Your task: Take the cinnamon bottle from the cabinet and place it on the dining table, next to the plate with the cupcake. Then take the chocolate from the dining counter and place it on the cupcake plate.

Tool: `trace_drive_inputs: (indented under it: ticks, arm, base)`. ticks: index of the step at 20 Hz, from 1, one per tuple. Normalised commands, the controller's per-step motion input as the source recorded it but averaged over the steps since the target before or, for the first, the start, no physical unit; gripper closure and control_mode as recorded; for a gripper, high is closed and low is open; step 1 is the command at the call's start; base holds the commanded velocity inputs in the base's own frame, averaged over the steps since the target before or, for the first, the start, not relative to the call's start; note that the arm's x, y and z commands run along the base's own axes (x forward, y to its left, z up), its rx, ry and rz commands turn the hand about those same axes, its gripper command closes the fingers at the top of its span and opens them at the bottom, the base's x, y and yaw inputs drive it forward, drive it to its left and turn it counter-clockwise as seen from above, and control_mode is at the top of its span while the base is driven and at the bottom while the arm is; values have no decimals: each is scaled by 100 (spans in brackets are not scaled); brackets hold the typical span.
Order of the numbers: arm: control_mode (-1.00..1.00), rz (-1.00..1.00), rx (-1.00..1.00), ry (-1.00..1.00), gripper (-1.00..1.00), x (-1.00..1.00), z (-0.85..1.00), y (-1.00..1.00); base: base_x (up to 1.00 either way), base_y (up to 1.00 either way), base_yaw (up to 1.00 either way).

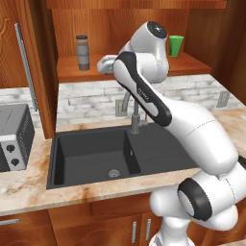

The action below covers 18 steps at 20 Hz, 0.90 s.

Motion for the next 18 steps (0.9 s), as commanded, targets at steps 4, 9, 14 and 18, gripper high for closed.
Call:
trace_drive_inputs:
  ticks: [4,9,14,18]
  arm:
    - [-100,-6,1,-4,-100,28,54,32]
    - [-100,0,0,-11,-100,18,11,44]
    - [-100,0,0,-5,-100,30,0,20]
    - [-100,1,0,0,-100,2,0,4]
  base:
    - [0,0,0]
    - [0,0,0]
    - [0,0,0]
    - [0,0,0]
